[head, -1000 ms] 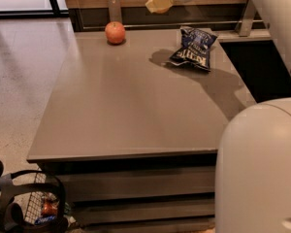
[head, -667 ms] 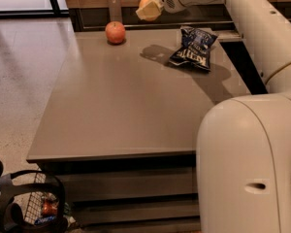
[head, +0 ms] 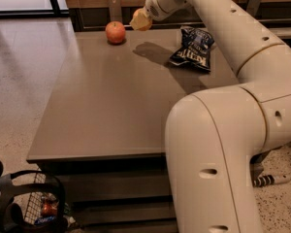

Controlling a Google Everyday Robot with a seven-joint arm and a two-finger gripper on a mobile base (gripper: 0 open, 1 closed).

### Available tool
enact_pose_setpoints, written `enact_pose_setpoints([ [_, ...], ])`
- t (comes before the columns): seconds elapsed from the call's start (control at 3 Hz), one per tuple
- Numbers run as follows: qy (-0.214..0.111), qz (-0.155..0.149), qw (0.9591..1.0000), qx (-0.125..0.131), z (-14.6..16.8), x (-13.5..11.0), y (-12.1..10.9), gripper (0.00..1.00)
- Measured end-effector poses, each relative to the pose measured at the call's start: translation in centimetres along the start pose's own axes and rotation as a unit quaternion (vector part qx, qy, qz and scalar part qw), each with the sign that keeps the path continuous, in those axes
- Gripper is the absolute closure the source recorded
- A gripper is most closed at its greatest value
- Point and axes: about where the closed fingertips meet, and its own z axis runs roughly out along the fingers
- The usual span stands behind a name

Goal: Move orange near apple

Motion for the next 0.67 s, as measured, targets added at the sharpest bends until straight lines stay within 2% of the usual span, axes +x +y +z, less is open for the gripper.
enact_pose_setpoints([
  [0.33,0.046,-0.005,0.9988,-0.013,2.2,1.5,1.1,1.0],
  [0.67,0.064,0.004,0.9975,-0.031,4.2,2.7,2.2,1.0],
])
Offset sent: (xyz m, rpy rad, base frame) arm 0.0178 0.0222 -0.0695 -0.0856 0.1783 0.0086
